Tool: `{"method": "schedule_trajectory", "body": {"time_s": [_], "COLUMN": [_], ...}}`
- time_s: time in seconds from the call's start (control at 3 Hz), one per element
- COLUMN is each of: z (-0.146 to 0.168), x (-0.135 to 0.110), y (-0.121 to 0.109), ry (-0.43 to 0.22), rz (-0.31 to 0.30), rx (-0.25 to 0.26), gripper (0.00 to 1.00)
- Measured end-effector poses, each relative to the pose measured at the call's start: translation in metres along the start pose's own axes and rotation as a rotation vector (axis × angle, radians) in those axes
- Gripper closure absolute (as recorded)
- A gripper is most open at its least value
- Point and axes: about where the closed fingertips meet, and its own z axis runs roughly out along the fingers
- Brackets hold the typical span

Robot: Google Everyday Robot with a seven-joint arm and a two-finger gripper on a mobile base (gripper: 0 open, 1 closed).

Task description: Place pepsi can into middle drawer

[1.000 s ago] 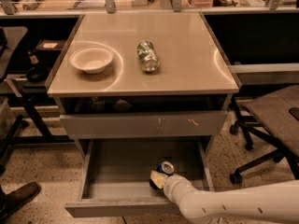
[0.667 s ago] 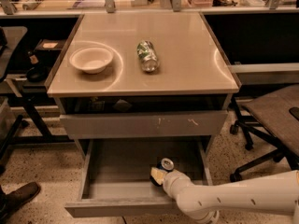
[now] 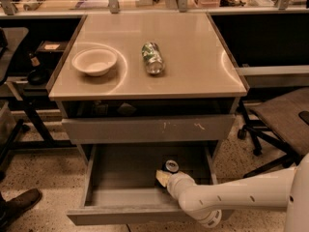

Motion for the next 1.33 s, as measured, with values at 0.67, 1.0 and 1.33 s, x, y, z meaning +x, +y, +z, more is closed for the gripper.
{"method": "schedule_trajectory", "body": {"time_s": [0.67, 1.0, 1.33], "z": [0.015, 0.021, 0.026], "x": [0.010, 0.014, 0.016], "y": [0.004, 0.006, 0.008], "ry": [0.002, -0.003, -0.004], "rz": [-0.046, -0.065, -0.078], "rx": [0.027, 0.041, 0.050], "gripper": [1.00, 1.00, 1.00]}}
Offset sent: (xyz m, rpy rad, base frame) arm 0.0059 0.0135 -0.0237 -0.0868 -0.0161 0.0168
